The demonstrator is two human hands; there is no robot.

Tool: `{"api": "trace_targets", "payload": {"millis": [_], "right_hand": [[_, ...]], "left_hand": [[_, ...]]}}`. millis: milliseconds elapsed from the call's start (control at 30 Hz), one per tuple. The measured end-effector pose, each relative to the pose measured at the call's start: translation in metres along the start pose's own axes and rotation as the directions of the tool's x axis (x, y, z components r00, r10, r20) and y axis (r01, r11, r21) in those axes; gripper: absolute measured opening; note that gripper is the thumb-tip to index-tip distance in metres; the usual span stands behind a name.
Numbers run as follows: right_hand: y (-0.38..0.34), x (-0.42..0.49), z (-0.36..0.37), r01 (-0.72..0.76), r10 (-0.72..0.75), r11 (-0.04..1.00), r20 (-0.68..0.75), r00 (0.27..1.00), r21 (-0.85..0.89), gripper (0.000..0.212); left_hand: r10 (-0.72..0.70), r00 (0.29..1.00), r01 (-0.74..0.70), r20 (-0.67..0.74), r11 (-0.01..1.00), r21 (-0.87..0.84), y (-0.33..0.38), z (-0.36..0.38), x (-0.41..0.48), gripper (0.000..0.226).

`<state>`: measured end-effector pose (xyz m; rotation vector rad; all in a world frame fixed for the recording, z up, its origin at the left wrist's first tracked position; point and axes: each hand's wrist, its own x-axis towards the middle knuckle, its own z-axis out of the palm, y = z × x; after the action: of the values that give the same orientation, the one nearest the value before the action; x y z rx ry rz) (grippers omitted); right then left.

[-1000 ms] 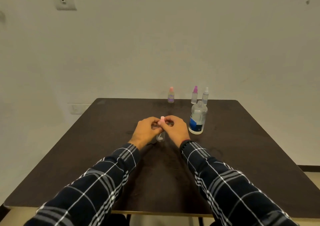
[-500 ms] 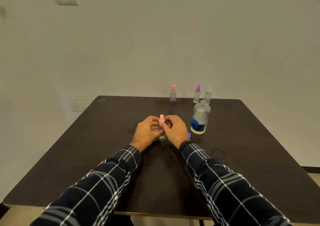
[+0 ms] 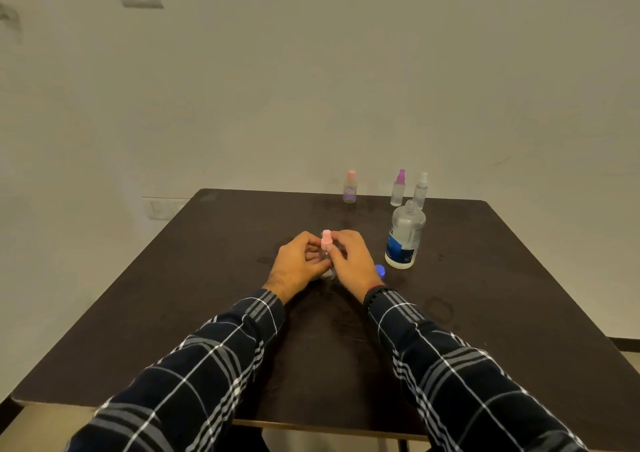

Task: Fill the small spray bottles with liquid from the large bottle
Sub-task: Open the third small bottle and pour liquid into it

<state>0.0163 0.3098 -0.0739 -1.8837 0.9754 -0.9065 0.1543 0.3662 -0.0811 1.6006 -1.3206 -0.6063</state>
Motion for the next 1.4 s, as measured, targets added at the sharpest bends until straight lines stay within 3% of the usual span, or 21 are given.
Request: {"api": "trace_targets", "payload": {"millis": [67, 133, 267, 367, 467, 567, 633, 733, 933, 1033, 1133, 1400], "right_hand": [[-0.001, -0.002, -0.002, -0.011, 0.008, 0.999, 0.068, 0.998, 0.04, 0.051], [0.0, 0.0, -0.001, -0.064, 0.062, 0.997, 0.041, 0.997, 0.038, 0.065], [-0.002, 0.007, 0.005, -0.101, 0.098, 0.994, -0.076, 0.992, -0.046, 0.04], [-0.002, 0.004, 0.003, -0.049, 0.048, 0.999, -0.065, 0.997, -0.023, 0.023], [0.002, -0.002, -0.002, 0.004, -0.004, 1.0, 0.009, 1.0, 0.024, 0.041], [0.002, -0.002, 0.0, -0.09, 0.092, 0.991, -0.011, 0.996, 0.096, 0.059], [-0.001, 0.001, 0.004, -0.13, 0.135, 0.989, -0.057, 0.989, 0.071, 0.047], [-0.003, 0.001, 0.005, -0.079, 0.079, 0.997, -0.087, 0.993, 0.002, 0.027], [0.003, -0.006, 0.003, -0.034, 0.032, 0.997, 0.024, 0.999, 0.068, 0.048], [0.0, -0.002, 0.005, -0.101, 0.106, 0.992, -0.066, 0.992, 0.072, 0.038], [-0.003, -0.001, 0.005, -0.048, 0.047, 0.999, -0.098, 0.994, -0.011, 0.019], [-0.024, 0.003, -0.011, 0.108, -0.116, 0.993, -0.263, 0.958, -0.045, 0.027]], "left_hand": [[-0.004, 1.0, 0.004, 0.002, 1.0, 0.011, 0.002, 0.001, -0.001, 0.029], [0.001, 1.0, -0.001, -0.005, 1.0, 0.008, 0.002, 0.002, -0.003, 0.025], [0.01, 1.0, -0.01, -0.007, 1.0, 0.028, 0.004, 0.0, -0.004, 0.023], [0.005, 1.0, -0.005, -0.002, 1.0, 0.003, 0.005, 0.001, -0.004, 0.025], [0.005, 1.0, -0.005, -0.006, 1.0, 0.008, 0.005, 0.001, -0.004, 0.028], [0.001, 1.0, -0.001, -0.014, 1.0, 0.028, 0.005, 0.001, -0.005, 0.027], [0.003, 1.0, -0.002, -0.022, 0.999, 0.044, 0.006, 0.002, -0.006, 0.026], [0.004, 1.0, -0.004, -0.014, 1.0, 0.0, 0.004, 0.001, -0.005, 0.025], [-0.009, 1.0, 0.009, -0.017, 1.0, 0.027, 0.005, 0.002, -0.006, 0.026], [-0.004, 1.0, 0.005, -0.028, 1.0, 0.021, 0.005, 0.003, -0.005, 0.023], [-0.009, 1.0, 0.01, -0.019, 1.0, 0.01, 0.004, 0.002, -0.004, 0.025], [-0.026, 1.0, 0.027, -0.01, 0.999, 0.028, 0.004, 0.003, -0.003, 0.034]]}}
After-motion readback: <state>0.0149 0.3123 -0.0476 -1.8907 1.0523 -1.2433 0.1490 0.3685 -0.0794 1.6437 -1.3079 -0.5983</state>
